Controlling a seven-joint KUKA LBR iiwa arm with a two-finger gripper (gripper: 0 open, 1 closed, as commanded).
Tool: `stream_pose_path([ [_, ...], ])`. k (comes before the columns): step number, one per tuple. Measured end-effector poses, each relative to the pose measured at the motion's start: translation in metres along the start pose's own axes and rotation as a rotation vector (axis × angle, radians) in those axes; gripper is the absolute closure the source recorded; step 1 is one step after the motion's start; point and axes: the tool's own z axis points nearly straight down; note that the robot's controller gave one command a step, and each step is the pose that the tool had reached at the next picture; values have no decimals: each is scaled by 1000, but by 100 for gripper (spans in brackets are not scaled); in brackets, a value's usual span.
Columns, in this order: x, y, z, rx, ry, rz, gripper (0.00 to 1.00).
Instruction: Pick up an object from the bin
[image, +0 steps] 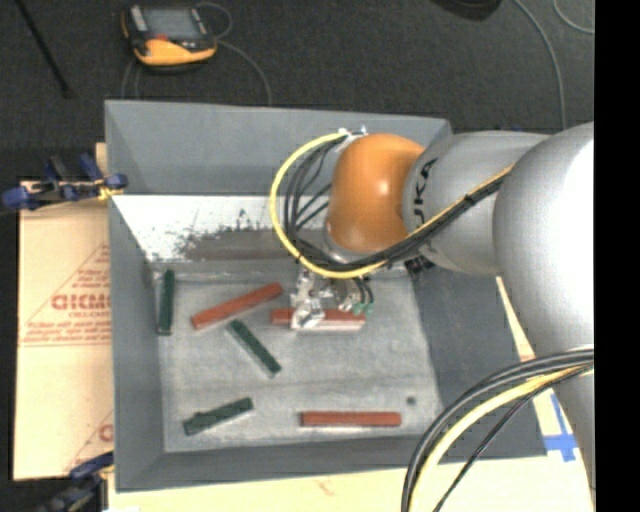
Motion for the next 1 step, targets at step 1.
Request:
stream_pose_path([
  [1, -13, 19, -86, -2, 1, 124, 100],
])
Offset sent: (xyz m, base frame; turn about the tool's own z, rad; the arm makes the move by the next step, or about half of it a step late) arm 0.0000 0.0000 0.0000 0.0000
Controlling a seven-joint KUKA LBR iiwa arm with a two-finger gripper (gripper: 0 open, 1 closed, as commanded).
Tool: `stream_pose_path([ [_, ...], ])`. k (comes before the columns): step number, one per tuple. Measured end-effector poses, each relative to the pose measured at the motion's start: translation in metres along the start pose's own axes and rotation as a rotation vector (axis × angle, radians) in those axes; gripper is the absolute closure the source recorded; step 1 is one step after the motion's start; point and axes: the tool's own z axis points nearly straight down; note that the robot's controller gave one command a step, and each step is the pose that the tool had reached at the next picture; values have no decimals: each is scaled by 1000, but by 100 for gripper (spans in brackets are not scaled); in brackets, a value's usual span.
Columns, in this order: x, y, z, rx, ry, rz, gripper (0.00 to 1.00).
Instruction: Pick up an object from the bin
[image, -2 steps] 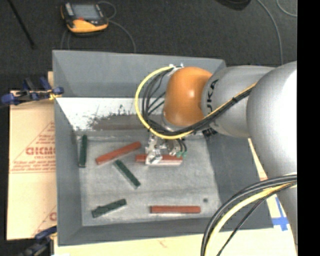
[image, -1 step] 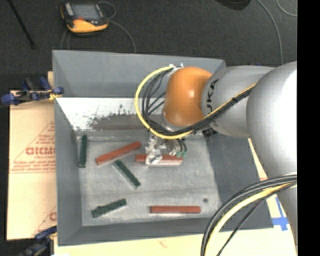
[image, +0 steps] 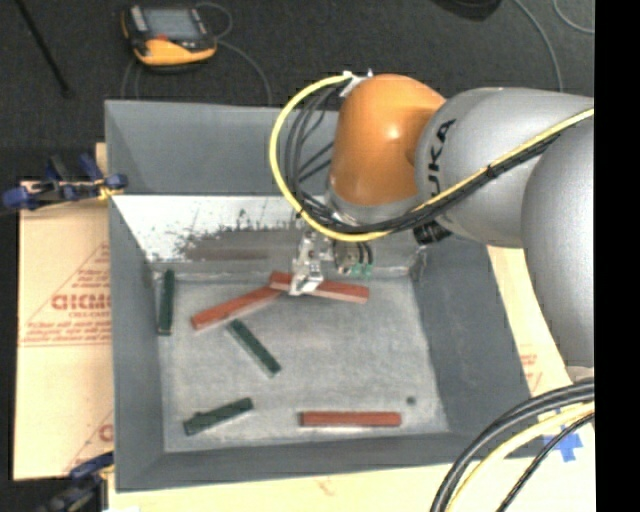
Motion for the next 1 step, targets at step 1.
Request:
stream_pose_path([
  [1, 0, 0, 0, 0, 0, 0, 100],
])
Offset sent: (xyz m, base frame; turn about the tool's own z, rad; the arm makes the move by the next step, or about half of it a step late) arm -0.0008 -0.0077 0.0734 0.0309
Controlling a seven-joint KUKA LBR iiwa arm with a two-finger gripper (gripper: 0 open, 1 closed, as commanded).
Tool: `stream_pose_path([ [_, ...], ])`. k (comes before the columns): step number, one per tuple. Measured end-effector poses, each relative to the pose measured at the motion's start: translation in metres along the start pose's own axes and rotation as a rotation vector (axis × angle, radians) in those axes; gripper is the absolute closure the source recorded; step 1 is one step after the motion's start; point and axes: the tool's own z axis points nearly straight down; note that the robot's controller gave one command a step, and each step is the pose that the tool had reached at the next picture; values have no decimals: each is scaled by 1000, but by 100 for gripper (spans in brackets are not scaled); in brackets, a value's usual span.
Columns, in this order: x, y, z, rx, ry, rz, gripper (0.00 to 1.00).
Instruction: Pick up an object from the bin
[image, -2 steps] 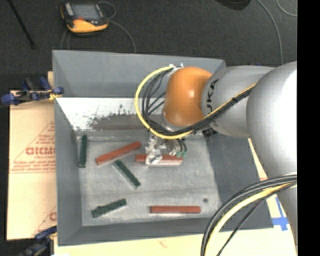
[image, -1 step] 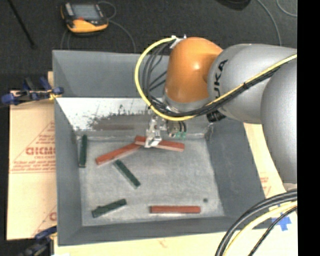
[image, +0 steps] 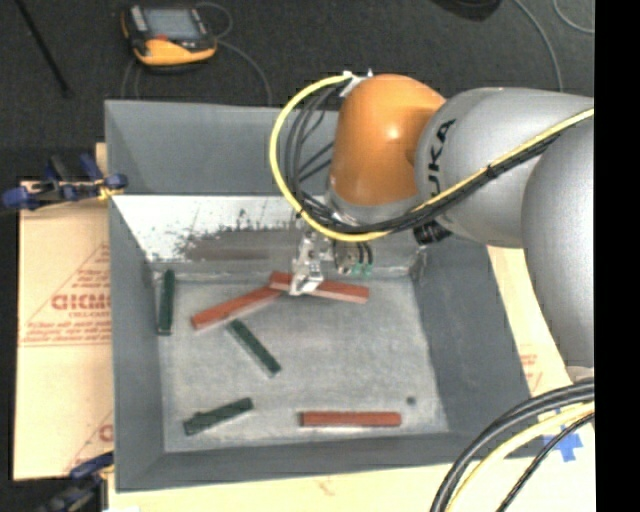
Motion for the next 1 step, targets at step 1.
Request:
stream_pose_path([
  [1, -1, -8, -74, 1, 0, 25, 100],
])
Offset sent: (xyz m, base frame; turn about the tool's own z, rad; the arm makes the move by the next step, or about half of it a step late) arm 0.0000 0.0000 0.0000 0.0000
